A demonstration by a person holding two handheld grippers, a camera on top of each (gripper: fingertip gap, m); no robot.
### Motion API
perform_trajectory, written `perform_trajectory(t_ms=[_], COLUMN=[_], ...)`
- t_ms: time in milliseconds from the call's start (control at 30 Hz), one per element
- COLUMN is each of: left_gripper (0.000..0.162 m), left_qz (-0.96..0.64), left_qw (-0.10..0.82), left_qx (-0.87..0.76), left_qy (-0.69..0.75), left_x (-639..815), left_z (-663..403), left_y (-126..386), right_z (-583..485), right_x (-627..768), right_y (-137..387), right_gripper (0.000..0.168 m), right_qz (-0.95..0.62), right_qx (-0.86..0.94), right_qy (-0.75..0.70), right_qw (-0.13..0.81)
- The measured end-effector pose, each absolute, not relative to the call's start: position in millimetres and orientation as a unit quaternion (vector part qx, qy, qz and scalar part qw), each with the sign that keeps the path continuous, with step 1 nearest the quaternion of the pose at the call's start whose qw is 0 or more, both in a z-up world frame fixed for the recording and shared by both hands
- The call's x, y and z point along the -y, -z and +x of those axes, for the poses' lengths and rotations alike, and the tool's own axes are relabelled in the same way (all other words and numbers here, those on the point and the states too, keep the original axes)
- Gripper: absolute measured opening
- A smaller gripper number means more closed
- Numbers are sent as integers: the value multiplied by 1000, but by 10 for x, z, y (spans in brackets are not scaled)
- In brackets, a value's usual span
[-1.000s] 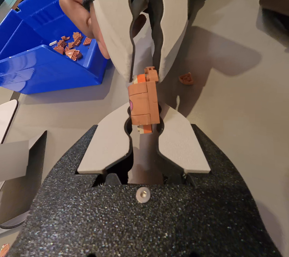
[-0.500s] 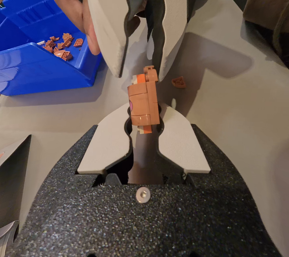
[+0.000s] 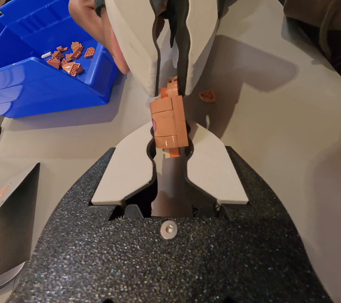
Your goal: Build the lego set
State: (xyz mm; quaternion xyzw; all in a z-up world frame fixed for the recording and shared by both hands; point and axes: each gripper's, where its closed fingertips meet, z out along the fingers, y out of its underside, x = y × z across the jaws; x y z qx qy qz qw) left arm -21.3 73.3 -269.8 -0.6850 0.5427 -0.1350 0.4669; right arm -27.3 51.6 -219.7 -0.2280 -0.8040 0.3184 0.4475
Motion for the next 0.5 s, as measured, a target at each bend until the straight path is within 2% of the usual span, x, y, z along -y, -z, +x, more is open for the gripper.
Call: perform_trajectory(t_ms=[300, 500], left_gripper=[28, 28], left_qz=[-683, -681], left_qw=[466, 462], left_qx=[-543, -548], left_qy=[148, 149], left_x=[-715, -706], left_z=[-201, -191], left_y=[2700, 2730], right_z=[-267, -289], right_x=[-482, -541], right_y=[2212, 2202], right_gripper=[11, 31], right_qz=[-209, -220], right_qx=[809, 806], right_qy=[-311, -301], right_qw=[454, 460])
